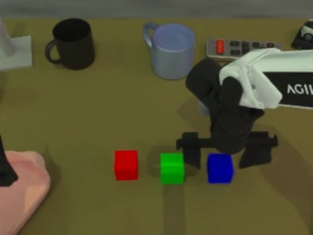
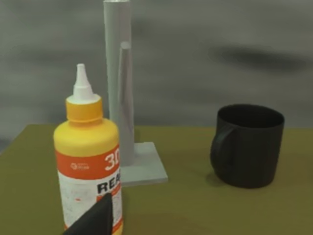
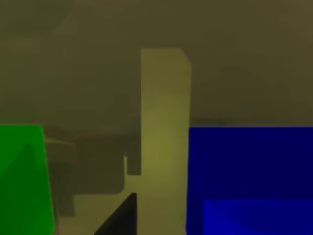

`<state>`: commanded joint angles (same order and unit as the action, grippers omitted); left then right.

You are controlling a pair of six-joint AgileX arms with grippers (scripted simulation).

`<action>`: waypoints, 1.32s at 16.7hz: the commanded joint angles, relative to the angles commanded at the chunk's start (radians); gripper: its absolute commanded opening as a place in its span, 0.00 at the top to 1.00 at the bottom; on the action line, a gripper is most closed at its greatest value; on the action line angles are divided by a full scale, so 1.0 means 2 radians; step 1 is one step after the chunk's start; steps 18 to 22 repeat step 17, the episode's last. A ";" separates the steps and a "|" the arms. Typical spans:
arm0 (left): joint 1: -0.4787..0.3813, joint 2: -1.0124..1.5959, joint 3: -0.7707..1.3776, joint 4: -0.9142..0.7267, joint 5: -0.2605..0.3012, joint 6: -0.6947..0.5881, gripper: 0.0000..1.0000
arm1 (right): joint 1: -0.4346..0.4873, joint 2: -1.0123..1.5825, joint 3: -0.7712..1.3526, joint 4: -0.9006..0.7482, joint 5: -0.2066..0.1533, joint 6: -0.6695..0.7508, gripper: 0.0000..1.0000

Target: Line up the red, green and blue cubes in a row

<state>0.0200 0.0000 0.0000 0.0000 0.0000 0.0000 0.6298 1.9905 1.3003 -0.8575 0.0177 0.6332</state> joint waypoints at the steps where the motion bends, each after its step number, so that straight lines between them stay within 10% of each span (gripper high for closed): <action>1: 0.000 0.000 0.000 0.000 0.000 0.000 0.00 | 0.000 0.000 0.000 0.000 0.000 0.000 0.00; 22: 0.000 0.000 0.000 0.000 0.000 0.000 0.00 | 0.005 -0.045 0.083 -0.128 0.000 0.000 0.00</action>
